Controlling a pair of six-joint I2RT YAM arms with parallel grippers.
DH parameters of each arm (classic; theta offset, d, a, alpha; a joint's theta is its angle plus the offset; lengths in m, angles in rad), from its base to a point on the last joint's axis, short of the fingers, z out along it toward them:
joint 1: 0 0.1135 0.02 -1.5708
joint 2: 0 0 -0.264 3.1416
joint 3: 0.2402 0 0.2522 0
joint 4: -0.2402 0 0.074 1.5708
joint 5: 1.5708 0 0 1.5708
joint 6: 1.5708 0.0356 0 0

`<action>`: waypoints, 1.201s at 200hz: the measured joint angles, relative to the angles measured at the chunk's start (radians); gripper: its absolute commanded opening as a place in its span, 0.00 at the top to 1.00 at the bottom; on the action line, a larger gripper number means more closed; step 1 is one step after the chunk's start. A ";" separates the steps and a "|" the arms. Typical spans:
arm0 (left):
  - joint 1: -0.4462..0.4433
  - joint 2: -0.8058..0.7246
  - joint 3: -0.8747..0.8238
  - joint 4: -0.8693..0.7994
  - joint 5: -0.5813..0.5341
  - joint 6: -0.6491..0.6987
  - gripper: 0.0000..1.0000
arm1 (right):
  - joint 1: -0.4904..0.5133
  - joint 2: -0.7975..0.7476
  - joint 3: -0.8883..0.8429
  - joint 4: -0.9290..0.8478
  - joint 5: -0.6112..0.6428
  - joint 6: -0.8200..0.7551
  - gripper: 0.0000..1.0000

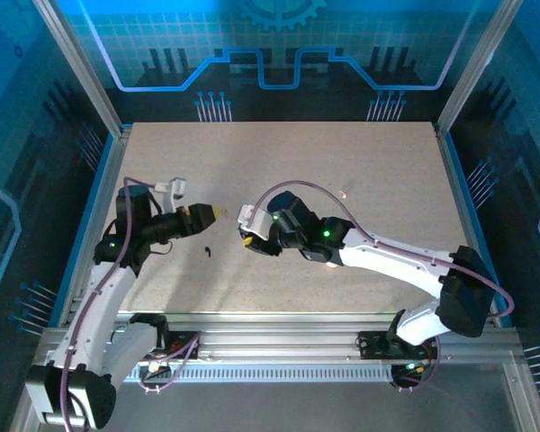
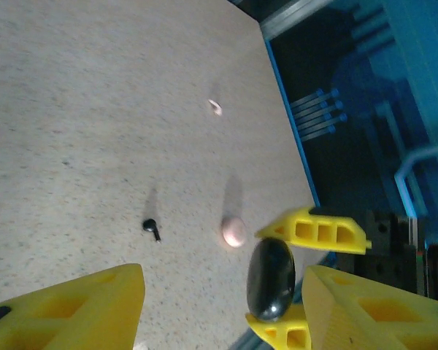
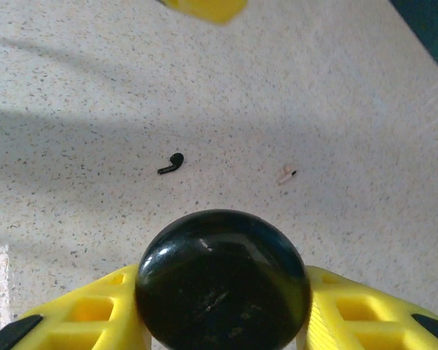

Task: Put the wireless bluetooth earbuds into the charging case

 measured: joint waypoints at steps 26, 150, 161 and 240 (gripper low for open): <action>-0.055 0.027 0.002 0.002 0.040 0.023 0.43 | 0.002 -0.048 -0.027 0.037 -0.015 -0.072 0.59; -0.199 0.120 0.023 0.006 0.043 0.052 0.41 | 0.010 -0.070 -0.033 0.023 0.027 -0.174 0.59; -0.204 0.119 0.023 0.011 0.044 0.052 0.41 | 0.011 -0.065 -0.032 0.024 0.031 -0.174 0.59; -0.220 0.099 0.024 0.073 0.068 0.029 0.49 | 0.028 -0.057 -0.031 0.032 0.031 -0.174 0.59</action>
